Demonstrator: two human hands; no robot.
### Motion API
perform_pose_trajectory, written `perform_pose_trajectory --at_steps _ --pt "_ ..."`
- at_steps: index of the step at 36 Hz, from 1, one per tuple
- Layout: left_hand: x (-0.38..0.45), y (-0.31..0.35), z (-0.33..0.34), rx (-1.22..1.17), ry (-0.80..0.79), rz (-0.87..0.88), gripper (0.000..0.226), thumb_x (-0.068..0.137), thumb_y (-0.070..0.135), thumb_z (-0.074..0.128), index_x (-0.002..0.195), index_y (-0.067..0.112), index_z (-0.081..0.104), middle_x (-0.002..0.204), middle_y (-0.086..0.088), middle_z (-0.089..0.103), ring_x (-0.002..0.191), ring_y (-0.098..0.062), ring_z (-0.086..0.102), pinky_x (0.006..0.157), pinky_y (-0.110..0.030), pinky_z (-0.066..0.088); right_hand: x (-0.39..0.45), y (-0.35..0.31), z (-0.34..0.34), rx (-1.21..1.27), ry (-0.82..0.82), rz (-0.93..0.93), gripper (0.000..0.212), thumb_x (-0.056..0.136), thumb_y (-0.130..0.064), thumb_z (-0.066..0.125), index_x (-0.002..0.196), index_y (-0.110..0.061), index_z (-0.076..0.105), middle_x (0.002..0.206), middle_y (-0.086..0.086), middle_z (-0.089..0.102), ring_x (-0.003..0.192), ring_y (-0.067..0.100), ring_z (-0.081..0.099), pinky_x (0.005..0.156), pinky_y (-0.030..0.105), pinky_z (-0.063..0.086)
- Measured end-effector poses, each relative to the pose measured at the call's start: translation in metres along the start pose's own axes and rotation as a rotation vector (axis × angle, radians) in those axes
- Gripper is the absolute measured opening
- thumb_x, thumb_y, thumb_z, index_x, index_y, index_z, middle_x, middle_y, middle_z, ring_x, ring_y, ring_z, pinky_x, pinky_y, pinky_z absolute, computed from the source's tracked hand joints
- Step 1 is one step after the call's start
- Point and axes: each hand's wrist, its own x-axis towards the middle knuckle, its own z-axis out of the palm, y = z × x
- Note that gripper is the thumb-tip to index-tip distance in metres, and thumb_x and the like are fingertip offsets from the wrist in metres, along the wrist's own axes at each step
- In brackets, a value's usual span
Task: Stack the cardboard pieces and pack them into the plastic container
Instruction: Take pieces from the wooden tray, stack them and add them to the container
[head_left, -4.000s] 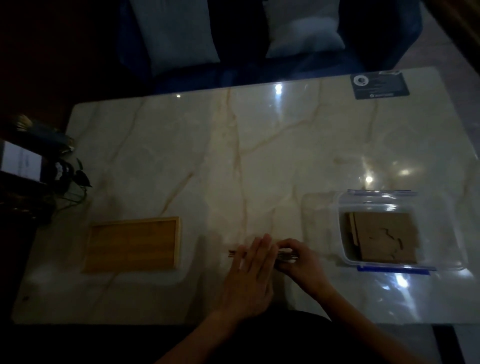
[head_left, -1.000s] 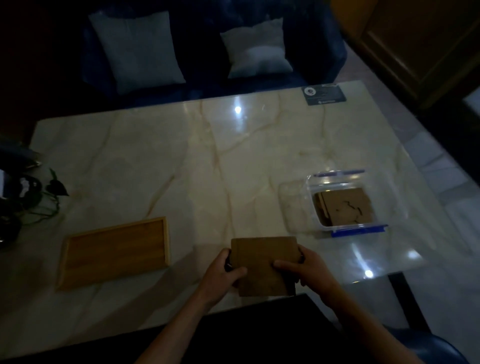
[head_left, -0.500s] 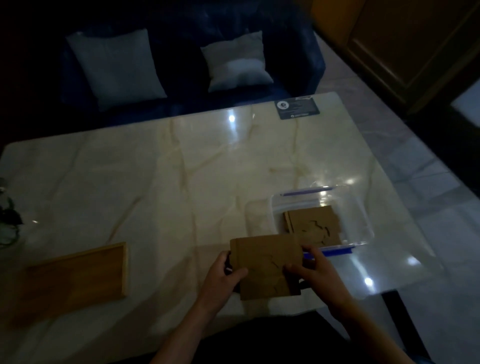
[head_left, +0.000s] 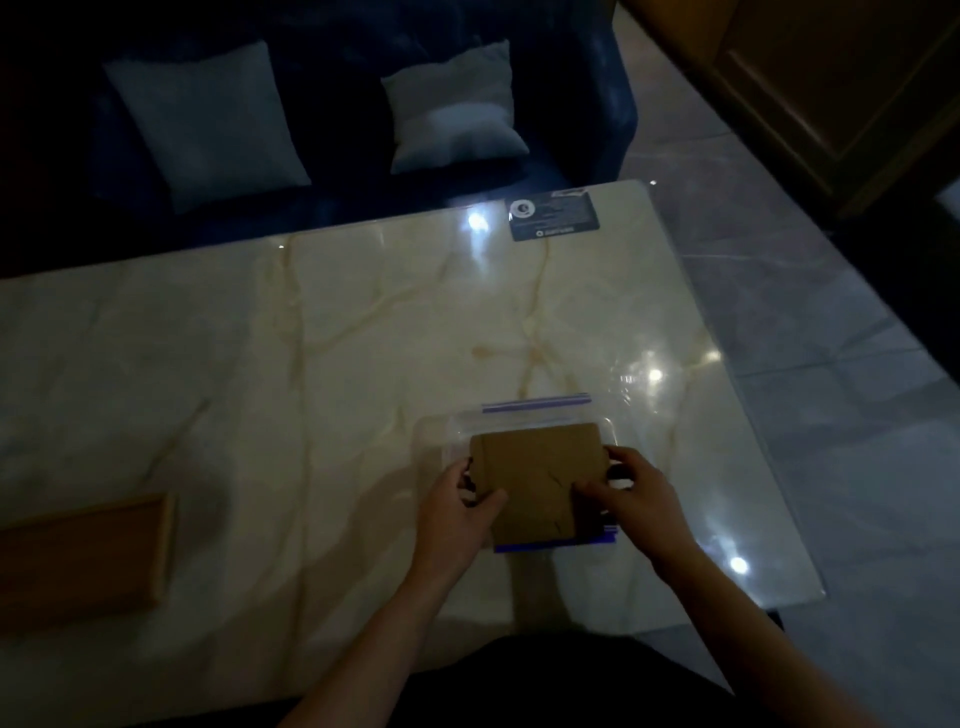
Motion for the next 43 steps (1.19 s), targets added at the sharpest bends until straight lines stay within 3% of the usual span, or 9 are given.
perform_pose_trajectory --at_steps 5,10,12,15,20,25,33,39,43 --pt "0.015 0.014 0.017 0.144 -0.022 -0.011 0.035 0.082 0.03 0.07 0.115 0.024 0.059 0.104 0.004 0.066 0.085 -0.006 0.062 0.069 -0.024 0.052 0.024 0.004 -0.008 -0.105 -0.003 -0.006 0.053 0.084 -0.027 0.072 0.132 -0.023 0.052 0.102 -0.008 0.058 0.082 0.016 0.068 0.071 0.033 0.059" --pt "0.028 0.019 0.027 0.281 -0.041 0.005 0.03 0.084 0.032 0.066 0.113 0.026 0.061 0.101 0.012 0.065 0.08 0.004 0.058 0.063 -0.01 0.042 0.039 0.008 -0.007 -0.228 0.018 -0.046 0.047 0.086 -0.028 0.069 0.13 -0.019 0.054 0.108 -0.003 0.06 0.092 0.02 0.066 0.083 0.043 0.059" --pt "0.034 0.019 0.031 0.336 -0.047 -0.015 0.031 0.084 0.033 0.065 0.114 0.025 0.061 0.104 0.008 0.067 0.085 -0.007 0.062 0.066 -0.019 0.046 0.044 0.01 -0.005 -0.283 0.022 -0.064 0.037 0.087 -0.029 0.068 0.12 -0.019 0.059 0.105 -0.002 0.062 0.091 0.02 0.065 0.077 0.036 0.058" --pt "0.039 0.019 0.035 0.407 -0.043 -0.048 0.027 0.084 0.035 0.063 0.109 0.024 0.061 0.102 0.003 0.068 0.086 -0.013 0.062 0.063 -0.023 0.044 0.053 0.011 -0.001 -0.385 0.003 -0.074 0.016 0.088 -0.028 0.065 0.1 -0.018 0.061 0.097 0.0 0.062 0.085 0.016 0.063 0.061 0.017 0.044" --pt "0.045 0.013 0.04 0.501 -0.086 -0.121 0.03 0.087 0.038 0.062 0.107 0.017 0.065 0.104 -0.005 0.067 0.088 -0.019 0.063 0.072 -0.032 0.052 0.062 0.019 0.009 -0.472 -0.006 -0.032 0.011 0.092 -0.031 0.06 0.093 -0.02 0.056 0.118 0.005 0.054 0.081 0.011 0.051 0.078 0.026 0.046" --pt "0.049 0.009 0.041 0.559 -0.107 -0.181 0.038 0.085 0.036 0.063 0.116 0.014 0.06 0.117 -0.008 0.061 0.098 -0.023 0.062 0.082 -0.038 0.053 0.066 0.028 0.014 -0.491 -0.017 0.014 0.016 0.091 -0.027 0.06 0.098 -0.013 0.063 0.122 0.01 0.057 0.09 0.019 0.062 0.09 0.04 0.056" --pt "0.052 0.006 0.041 0.66 -0.126 -0.251 0.043 0.087 0.039 0.061 0.119 0.011 0.057 0.124 -0.014 0.053 0.102 -0.03 0.06 0.081 -0.036 0.049 0.067 0.035 0.021 -0.543 -0.037 0.028 0.021 0.092 -0.03 0.059 0.1 -0.011 0.062 0.126 0.012 0.053 0.079 0.015 0.056 0.083 0.032 0.052" --pt "0.054 0.007 0.041 0.67 -0.167 -0.236 0.039 0.086 0.035 0.062 0.117 0.01 0.059 0.12 -0.013 0.059 0.102 -0.029 0.062 0.085 -0.039 0.052 0.069 0.036 0.02 -0.575 -0.067 0.06 0.018 0.092 -0.03 0.058 0.09 -0.013 0.064 0.101 0.009 0.065 0.078 0.018 0.065 0.078 0.036 0.058" --pt "0.055 0.007 0.042 0.687 -0.186 -0.247 0.036 0.087 0.031 0.059 0.118 0.011 0.059 0.12 -0.013 0.058 0.101 -0.029 0.062 0.086 -0.04 0.053 0.068 0.035 0.021 -0.597 -0.075 0.061 0.018 0.093 -0.03 0.057 0.092 -0.013 0.064 0.102 0.009 0.066 0.077 0.016 0.064 0.076 0.033 0.056"
